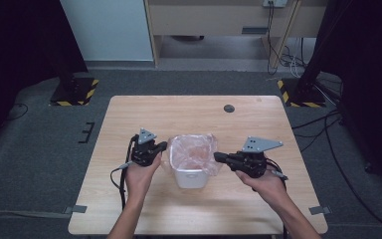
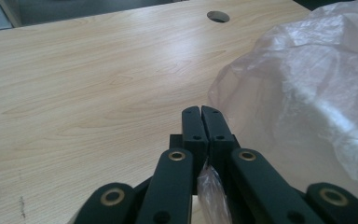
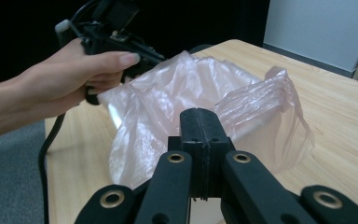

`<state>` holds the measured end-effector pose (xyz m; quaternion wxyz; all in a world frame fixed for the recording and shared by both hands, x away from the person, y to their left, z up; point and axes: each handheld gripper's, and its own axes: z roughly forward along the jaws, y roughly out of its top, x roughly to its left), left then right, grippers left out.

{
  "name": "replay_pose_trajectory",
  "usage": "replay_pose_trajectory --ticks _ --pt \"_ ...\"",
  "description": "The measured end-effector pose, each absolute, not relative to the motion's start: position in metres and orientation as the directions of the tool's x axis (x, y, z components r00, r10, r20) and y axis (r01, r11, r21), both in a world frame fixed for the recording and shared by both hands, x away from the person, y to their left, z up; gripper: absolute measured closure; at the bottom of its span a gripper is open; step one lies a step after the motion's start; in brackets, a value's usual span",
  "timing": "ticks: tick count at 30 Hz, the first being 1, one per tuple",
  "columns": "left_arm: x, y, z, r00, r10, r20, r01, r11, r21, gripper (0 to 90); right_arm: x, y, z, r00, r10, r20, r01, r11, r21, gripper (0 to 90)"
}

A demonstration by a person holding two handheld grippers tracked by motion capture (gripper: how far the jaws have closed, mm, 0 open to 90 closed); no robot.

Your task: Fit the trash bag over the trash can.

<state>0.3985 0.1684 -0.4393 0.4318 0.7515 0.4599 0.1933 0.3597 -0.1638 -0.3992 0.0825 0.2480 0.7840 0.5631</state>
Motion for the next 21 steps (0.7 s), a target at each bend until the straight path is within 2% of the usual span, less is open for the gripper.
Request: replay_pose_trajectory --ticks 15,21 --pt "0.402 0.166 -0.445 0.494 0.862 -0.115 0.534 -0.197 0.822 88.7 0.344 -0.170 -0.427 -0.882 0.452 0.133 0.296 0.311 0.903 90.0" --pt "0.398 0.170 -0.440 0.466 0.878 -0.109 0.502 -0.161 0.850 73.9 0.344 -0.166 -0.428 -0.886 0.448 0.124 0.285 0.313 0.906 90.0"
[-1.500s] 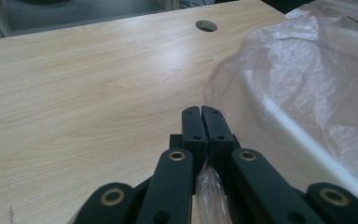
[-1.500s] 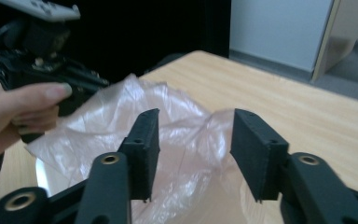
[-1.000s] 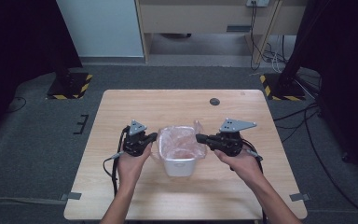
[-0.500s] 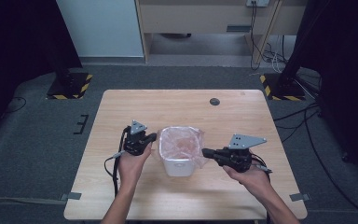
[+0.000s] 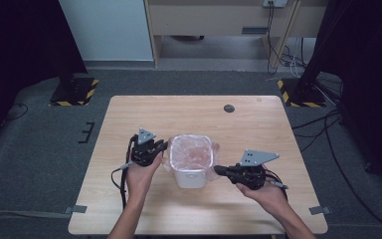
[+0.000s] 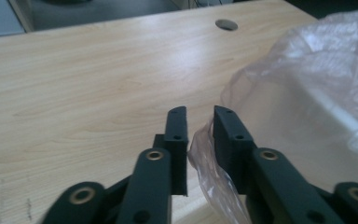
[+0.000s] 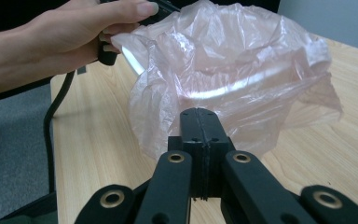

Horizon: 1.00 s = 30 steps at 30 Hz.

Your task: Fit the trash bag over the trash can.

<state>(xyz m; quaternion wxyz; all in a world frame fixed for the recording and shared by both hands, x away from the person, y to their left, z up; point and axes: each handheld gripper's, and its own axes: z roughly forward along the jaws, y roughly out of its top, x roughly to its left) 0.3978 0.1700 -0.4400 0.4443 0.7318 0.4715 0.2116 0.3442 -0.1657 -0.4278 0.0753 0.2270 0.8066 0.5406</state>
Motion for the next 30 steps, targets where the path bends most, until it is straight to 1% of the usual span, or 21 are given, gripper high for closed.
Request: replay_pose_trajectory --ticks 2,6,7,9,14,19,20,21,25,26,27,28,30 --pt "0.396 0.174 -0.438 0.456 0.882 -0.119 0.490 -0.138 0.861 67.7 0.344 -0.165 -0.427 -0.885 0.450 0.118 0.281 0.314 0.907 90.0" --pt "0.393 0.181 -0.431 0.453 0.884 -0.118 0.460 -0.118 0.880 60.8 0.344 -0.164 -0.424 -0.887 0.448 0.113 0.273 0.310 0.911 90.0" --pt "0.393 0.181 -0.431 0.453 0.884 -0.118 0.460 -0.118 0.880 56.7 0.344 -0.164 -0.424 -0.887 0.448 0.113 0.273 0.310 0.911 90.0" --pt "0.389 0.185 -0.425 0.453 0.884 -0.120 0.432 -0.099 0.897 52.3 0.344 -0.160 -0.423 -0.891 0.441 0.111 0.266 0.309 0.913 90.0" --pt "0.384 0.188 -0.418 0.482 0.869 -0.112 0.380 -0.092 0.920 40.1 0.343 -0.157 -0.420 -0.895 0.433 0.105 0.256 0.306 0.917 90.0" --pt "0.375 0.191 -0.415 0.517 0.849 -0.107 0.377 -0.114 0.919 39.2 0.344 -0.156 -0.418 -0.894 0.436 0.104 0.256 0.305 0.918 90.0" --pt "0.373 0.192 -0.416 0.528 0.842 -0.116 0.380 -0.112 0.918 39.2 0.345 -0.157 -0.418 -0.894 0.435 0.106 0.257 0.305 0.917 90.0" --pt "0.368 0.196 -0.416 0.548 0.823 -0.147 0.393 -0.097 0.915 39.2 0.346 -0.156 -0.418 -0.893 0.437 0.106 0.257 0.304 0.917 90.0" --pt "0.362 0.198 -0.414 0.572 0.803 -0.167 0.392 -0.090 0.915 38.9 0.347 -0.155 -0.417 -0.893 0.438 0.105 0.259 0.308 0.915 90.0" --pt "0.360 0.198 -0.413 0.597 0.778 -0.193 0.398 -0.079 0.914 37.1 0.348 -0.153 -0.418 -0.894 0.435 0.105 0.257 0.306 0.917 90.0" --pt "0.360 0.198 -0.413 0.597 0.778 -0.193 0.398 -0.079 0.914 36.1 0.348 -0.153 -0.418 -0.894 0.436 0.104 0.257 0.308 0.916 90.0" --pt "0.359 0.196 -0.413 0.629 0.750 -0.204 0.403 -0.089 0.911 35.0 0.348 -0.153 -0.419 -0.893 0.437 0.104 0.258 0.309 0.915 90.0" --pt "0.357 0.192 -0.413 0.645 0.736 -0.204 0.405 -0.104 0.908 33.0 0.348 -0.153 -0.419 -0.892 0.439 0.104 0.260 0.312 0.914 90.0"
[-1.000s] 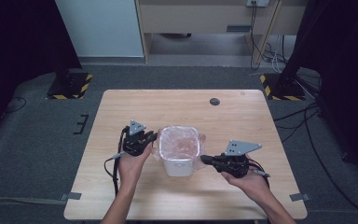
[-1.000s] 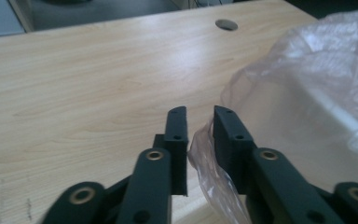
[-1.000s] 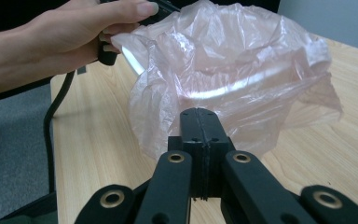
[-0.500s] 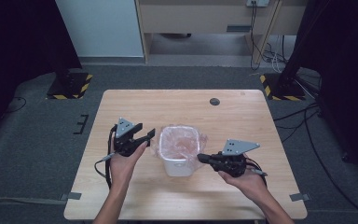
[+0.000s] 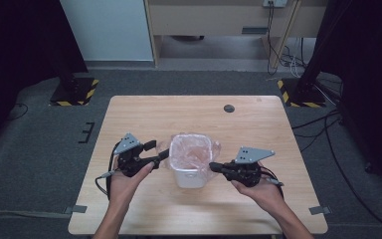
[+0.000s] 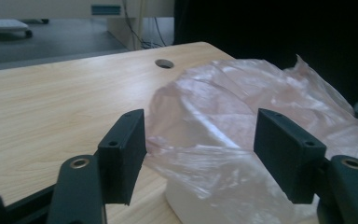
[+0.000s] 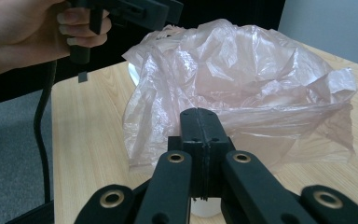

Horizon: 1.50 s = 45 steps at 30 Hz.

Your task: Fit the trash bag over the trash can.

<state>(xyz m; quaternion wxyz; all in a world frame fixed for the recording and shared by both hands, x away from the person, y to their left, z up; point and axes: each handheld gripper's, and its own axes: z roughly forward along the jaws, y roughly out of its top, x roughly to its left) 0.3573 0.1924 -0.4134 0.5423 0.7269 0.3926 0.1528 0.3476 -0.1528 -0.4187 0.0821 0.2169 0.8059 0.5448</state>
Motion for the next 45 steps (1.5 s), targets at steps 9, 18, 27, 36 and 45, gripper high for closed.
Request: replay_pose_trajectory --ticks 9,18,27,36,45 --pt "0.346 0.186 -0.413 0.709 0.676 -0.204 0.392 -0.138 0.909 25.7 0.348 -0.156 -0.419 -0.887 0.450 0.108 0.266 0.305 0.914 90.0" --pt "0.335 0.183 -0.419 0.782 0.598 -0.173 0.356 -0.203 0.912 15.7 0.348 -0.156 -0.420 -0.883 0.456 0.116 0.275 0.300 0.913 90.0" --pt "0.333 0.182 -0.428 0.806 0.580 -0.121 0.329 -0.269 0.905 17.7 0.349 -0.157 -0.421 -0.881 0.458 0.120 0.278 0.296 0.914 90.0" --pt "0.328 0.184 -0.429 0.813 0.579 -0.056 0.291 -0.321 0.901 51.5 0.348 -0.157 -0.421 -0.881 0.456 0.124 0.279 0.290 0.915 90.0" --pt "0.325 0.184 -0.430 0.816 0.576 -0.040 0.284 -0.340 0.897 54.0 0.349 -0.164 -0.418 -0.870 0.468 0.153 0.293 0.242 0.925 71.6"
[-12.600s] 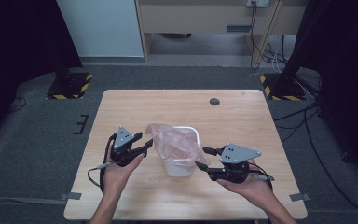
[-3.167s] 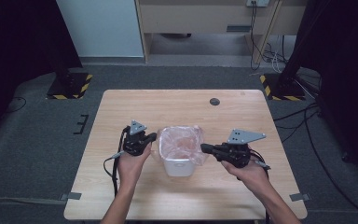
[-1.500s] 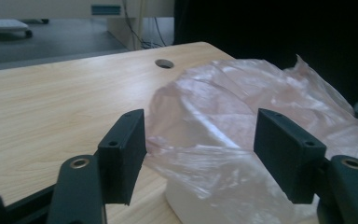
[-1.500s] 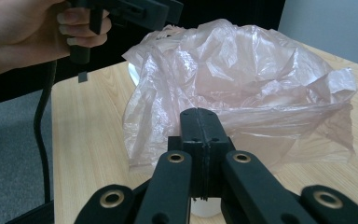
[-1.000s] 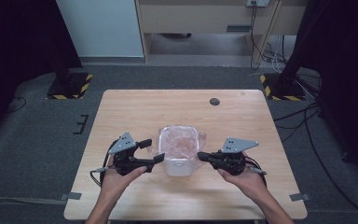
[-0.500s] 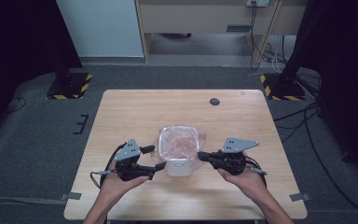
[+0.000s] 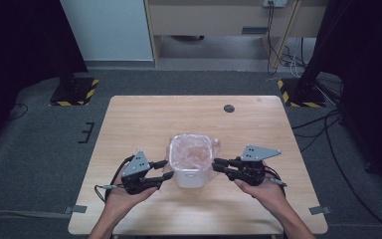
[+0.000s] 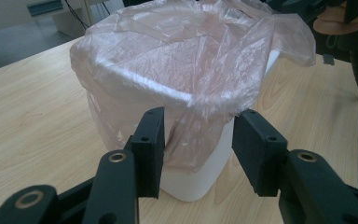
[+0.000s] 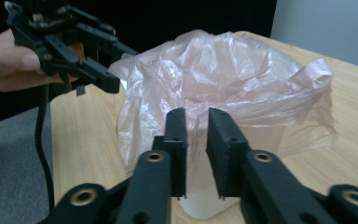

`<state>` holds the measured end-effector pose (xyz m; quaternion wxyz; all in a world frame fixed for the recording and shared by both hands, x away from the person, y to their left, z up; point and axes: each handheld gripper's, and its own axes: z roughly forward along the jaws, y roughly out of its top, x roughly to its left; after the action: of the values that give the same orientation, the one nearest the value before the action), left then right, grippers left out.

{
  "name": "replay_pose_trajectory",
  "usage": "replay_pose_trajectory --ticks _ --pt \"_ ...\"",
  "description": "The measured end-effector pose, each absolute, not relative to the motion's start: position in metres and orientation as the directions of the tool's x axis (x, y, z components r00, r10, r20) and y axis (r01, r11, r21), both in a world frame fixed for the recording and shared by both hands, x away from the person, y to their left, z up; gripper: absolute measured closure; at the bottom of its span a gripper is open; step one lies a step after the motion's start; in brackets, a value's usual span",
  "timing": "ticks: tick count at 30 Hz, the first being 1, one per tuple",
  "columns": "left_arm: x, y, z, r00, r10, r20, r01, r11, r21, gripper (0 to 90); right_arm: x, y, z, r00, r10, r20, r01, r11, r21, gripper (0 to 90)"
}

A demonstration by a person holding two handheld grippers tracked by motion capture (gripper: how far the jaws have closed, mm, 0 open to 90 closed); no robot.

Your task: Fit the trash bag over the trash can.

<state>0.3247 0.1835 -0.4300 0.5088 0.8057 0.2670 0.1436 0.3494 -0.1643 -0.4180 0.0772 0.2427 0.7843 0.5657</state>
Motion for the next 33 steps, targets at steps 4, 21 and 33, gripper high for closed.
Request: replay_pose_trajectory --ticks 4,21,33 --pt "0.324 0.184 -0.430 0.817 0.576 -0.035 0.282 -0.346 0.895 53.8 0.349 -0.167 -0.417 -0.863 0.482 0.155 0.295 0.230 0.927 62.3" --pt "0.321 0.184 -0.432 0.822 0.570 -0.009 0.266 -0.370 0.890 65.0 0.349 -0.161 -0.428 -0.876 0.459 0.151 0.337 0.356 0.872 66.5" --pt "0.321 0.183 -0.436 0.823 0.567 0.018 0.261 -0.406 0.876 78.9 0.351 -0.159 -0.430 -0.881 0.458 0.116 0.315 0.386 0.867 90.0"
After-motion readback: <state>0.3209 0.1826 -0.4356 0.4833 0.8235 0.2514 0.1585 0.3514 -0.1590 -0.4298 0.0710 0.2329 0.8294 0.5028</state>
